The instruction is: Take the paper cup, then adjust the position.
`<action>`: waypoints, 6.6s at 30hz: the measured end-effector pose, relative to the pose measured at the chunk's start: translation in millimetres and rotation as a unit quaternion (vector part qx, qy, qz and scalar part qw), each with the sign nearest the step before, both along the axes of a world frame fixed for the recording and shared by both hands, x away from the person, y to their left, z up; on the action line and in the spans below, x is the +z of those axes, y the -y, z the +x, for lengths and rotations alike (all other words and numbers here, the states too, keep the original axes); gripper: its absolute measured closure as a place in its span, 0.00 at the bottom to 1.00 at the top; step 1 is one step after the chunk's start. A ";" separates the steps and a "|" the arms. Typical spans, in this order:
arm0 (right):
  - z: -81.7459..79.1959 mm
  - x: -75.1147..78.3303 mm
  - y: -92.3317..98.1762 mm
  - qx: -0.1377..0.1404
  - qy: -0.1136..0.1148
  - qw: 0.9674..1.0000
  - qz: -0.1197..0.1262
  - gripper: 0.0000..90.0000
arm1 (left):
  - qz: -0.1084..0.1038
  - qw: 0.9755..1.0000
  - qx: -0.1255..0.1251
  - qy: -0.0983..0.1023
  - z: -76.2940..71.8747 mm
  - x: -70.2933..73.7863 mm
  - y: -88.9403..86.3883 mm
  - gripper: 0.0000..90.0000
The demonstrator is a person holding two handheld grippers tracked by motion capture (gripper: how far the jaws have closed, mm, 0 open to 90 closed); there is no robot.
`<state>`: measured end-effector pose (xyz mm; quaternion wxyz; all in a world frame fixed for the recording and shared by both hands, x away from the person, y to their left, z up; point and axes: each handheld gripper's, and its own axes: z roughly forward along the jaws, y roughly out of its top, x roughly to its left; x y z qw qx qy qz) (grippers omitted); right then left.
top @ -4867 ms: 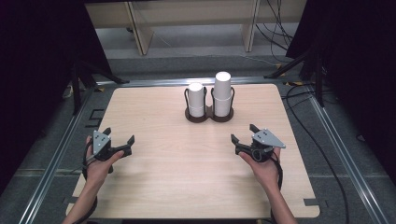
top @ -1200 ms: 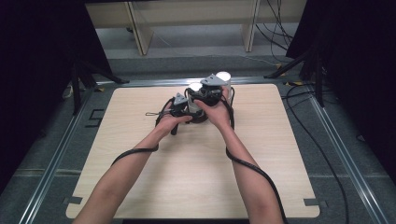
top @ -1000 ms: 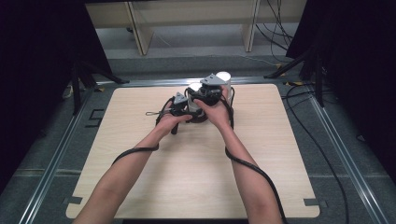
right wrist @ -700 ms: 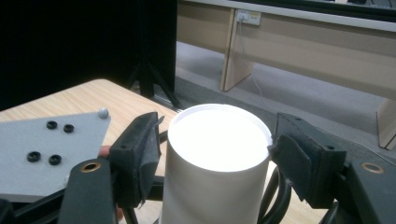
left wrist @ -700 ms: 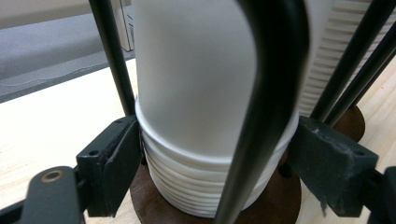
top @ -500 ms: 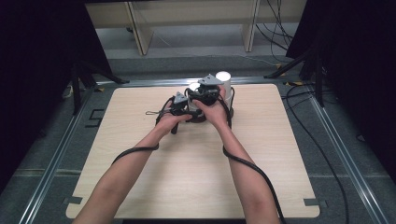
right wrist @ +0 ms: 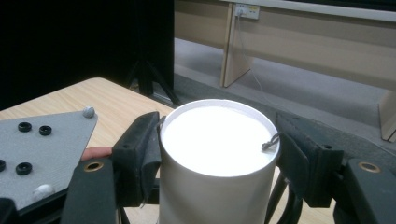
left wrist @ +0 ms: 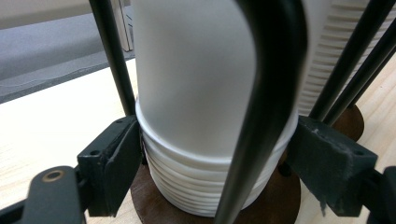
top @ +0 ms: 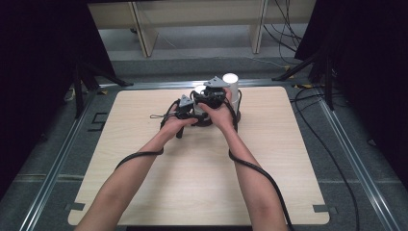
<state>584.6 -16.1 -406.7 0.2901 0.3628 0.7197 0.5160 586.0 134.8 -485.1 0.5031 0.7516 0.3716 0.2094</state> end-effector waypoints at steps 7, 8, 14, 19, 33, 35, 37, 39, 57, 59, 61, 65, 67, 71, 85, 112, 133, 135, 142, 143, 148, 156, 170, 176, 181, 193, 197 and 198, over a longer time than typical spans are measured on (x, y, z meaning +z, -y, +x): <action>-0.4 2.2 -0.1 0.000 -0.007 1.000 0.002 0.40 | 0.000 1.000 0.000 0.001 0.1 -0.3 0.2 0.20; -1.6 2.9 -0.7 -0.002 -0.011 1.000 0.004 0.40 | -0.001 1.000 0.001 0.003 0.3 -0.8 0.5 0.20; -2.6 11.1 0.8 0.001 0.004 1.000 0.005 0.40 | 0.019 1.000 -0.001 0.002 0.1 0.4 -0.5 0.20; -5.5 19.5 0.3 0.001 0.010 1.000 0.018 0.40 | 0.020 1.000 -0.003 0.003 0.4 -0.3 -1.3 0.20; -13.4 49.5 2.3 0.003 0.040 0.999 0.034 0.40 | 0.021 1.000 -0.003 0.004 0.7 0.0 -0.3 0.20; -14.8 54.3 2.7 0.005 0.042 0.998 0.038 0.40 | 0.030 1.000 -0.004 0.006 0.9 0.2 -0.6 0.20; -14.5 55.4 3.1 0.006 0.052 0.998 0.035 0.40 | 0.031 1.000 -0.004 0.006 0.6 0.2 -0.7 0.20; -16.9 58.9 2.5 0.007 0.048 0.998 0.041 0.40 | 0.027 1.000 -0.005 0.005 0.9 -0.1 -0.9 0.20; -28.4 84.6 8.6 0.006 0.074 0.996 0.055 0.40 | 0.021 1.000 -0.004 0.017 -10.7 8.5 -8.4 0.18; -29.6 86.2 9.0 0.008 0.077 0.996 0.054 0.40 | 0.018 1.000 -0.006 0.016 -12.9 9.8 -9.8 0.17; -31.8 87.8 9.3 0.010 0.072 0.996 0.059 0.40 | 0.020 1.000 -0.006 0.018 -18.9 12.9 -13.3 0.16; -37.9 90.9 11.8 0.014 0.079 0.995 0.051 0.40 | 0.018 1.000 -0.003 0.022 -28.1 18.8 -18.9 0.13; -41.7 91.9 11.5 0.017 0.079 0.995 0.054 0.40 | 0.023 0.999 -0.004 0.025 -31.8 22.3 -21.1 0.08; -47.9 93.4 14.7 0.018 0.080 0.995 0.052 0.40 | 0.033 0.999 -0.002 0.029 -38.1 30.2 -28.5 0.01; -73.4 88.4 24.4 0.035 0.067 0.995 0.065 0.40 | -0.008 0.998 -0.010 0.062 -68.3 55.1 -50.6 0.00; -125.7 47.5 63.5 0.032 0.014 0.994 0.106 0.40 | -0.035 0.994 -0.056 0.088 -142.3 42.1 -60.1 0.00; -136.2 6.0 102.4 -0.026 -0.063 0.985 0.158 0.40 | -0.050 0.990 -0.078 0.103 -164.5 42.5 -56.5 0.00; -136.3 4.0 104.2 -0.025 -0.069 0.983 0.167 0.40 | -0.051 0.990 -0.080 0.103 -164.9 41.9 -55.1 0.00; -134.5 -0.3 107.5 -0.033 -0.091 0.978 0.187 0.40 | -0.052 0.990 -0.082 0.098 -164.7 40.1 -50.4 0.00; -134.3 -0.9 108.2 -0.031 -0.094 0.976 0.192 0.40 | -0.051 0.990 -0.083 0.098 -164.3 39.8 -49.9 0.00; -131.9 -6.8 112.7 -0.038 -0.103 0.973 0.202 0.40 | -0.050 0.990 -0.088 0.100 -163.1 37.8 -45.9 0.00; -129.6 -15.5 118.8 -0.045 -0.128 0.961 0.242 0.40 | -0.058 0.989 -0.096 0.098 -160.4 35.0 -38.6 0.00; -131.9 -33.0 118.8 -0.051 -0.164 0.938 0.300 0.40 | -0.055 0.988 -0.100 0.100 -158.3 30.1 -27.2 0.00; -129.5 -37.7 120.8 -0.053 -0.173 0.930 0.321 0.40 | -0.038 0.988 -0.108 0.102 -158.3 29.2 -20.3 0.00; -125.7 -41.1 123.3 -0.051 -0.173 0.923 0.339 0.40 | -0.034 0.987 -0.115 0.104 -154.7 30.2 -13.0 0.00; -126.7 -38.7 126.2 -0.053 -0.174 0.916 0.359 0.40 | -0.035 0.987 -0.117 0.103 -153.9 28.8 -4.2 0.00; -125.6 -39.6 126.4 -0.054 -0.178 0.912 0.366 0.40 | -0.033 0.987 -0.118 0.105 -152.2 28.9 -2.5 0.00; -125.3 -40.1 126.5 -0.053 -0.180 0.911 0.368 0.40 | -0.036 0.987 -0.117 0.107 -151.3 28.4 -1.4 0.00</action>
